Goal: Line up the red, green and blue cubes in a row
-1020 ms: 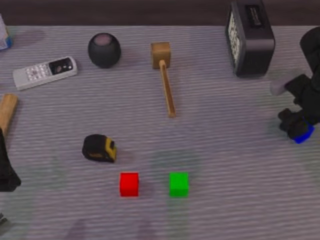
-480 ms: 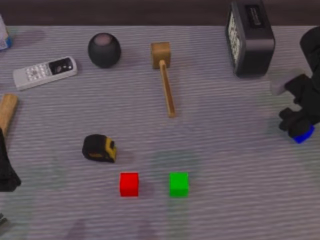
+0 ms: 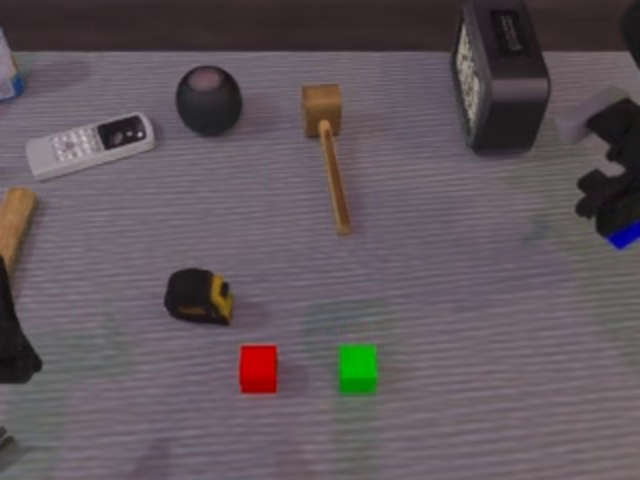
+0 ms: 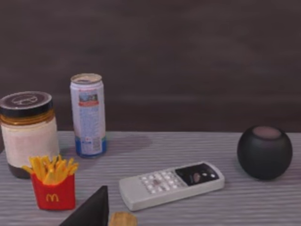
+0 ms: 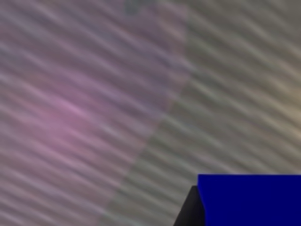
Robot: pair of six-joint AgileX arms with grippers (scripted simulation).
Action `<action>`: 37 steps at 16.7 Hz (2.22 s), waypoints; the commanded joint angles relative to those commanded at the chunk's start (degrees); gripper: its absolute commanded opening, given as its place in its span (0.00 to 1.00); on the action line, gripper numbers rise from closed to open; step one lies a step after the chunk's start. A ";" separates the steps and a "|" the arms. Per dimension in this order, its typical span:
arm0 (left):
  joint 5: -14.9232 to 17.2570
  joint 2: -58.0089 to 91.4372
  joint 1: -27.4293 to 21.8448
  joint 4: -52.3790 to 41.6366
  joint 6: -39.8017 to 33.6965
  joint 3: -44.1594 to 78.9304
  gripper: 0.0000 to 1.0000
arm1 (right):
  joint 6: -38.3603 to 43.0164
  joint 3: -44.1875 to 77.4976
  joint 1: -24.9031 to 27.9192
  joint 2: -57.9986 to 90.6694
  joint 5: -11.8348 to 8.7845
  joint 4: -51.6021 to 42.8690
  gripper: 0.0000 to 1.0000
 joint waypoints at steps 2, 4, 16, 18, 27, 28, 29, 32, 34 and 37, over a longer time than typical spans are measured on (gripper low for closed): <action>0.00 0.00 0.00 0.00 0.00 0.00 1.00 | 0.02 0.08 0.00 -0.11 0.00 -0.12 0.00; 0.00 0.00 0.00 0.00 0.00 0.00 1.00 | 0.10 -0.04 -0.19 0.09 -0.02 0.01 0.00; 0.00 0.00 0.00 0.00 0.00 0.00 1.00 | 33.70 -5.75 17.05 -4.46 0.95 -0.65 0.00; 0.00 0.00 0.00 0.00 0.00 0.00 1.00 | 43.47 -7.62 21.42 -5.82 1.11 -0.82 0.00; 0.00 0.00 0.00 0.00 0.00 0.00 1.00 | 66.46 -12.13 33.07 -11.63 2.15 0.42 0.00; 0.00 0.00 0.00 0.00 0.00 0.00 1.00 | 66.46 -12.13 33.07 -11.63 2.15 0.42 0.00; 0.00 0.00 0.00 0.00 0.00 0.00 1.00 | 66.46 -12.13 33.07 -11.63 2.15 0.42 0.00; 0.00 0.00 0.00 0.00 0.00 0.00 1.00 | 66.45 -12.09 32.82 -11.33 2.04 0.56 0.00; 0.00 0.00 0.00 0.00 0.00 0.00 1.00 | 66.26 -13.60 33.05 -10.60 2.11 2.72 0.00; 0.00 0.00 0.00 0.00 0.00 0.00 1.00 | 66.37 -17.51 33.31 -8.13 2.06 9.46 0.00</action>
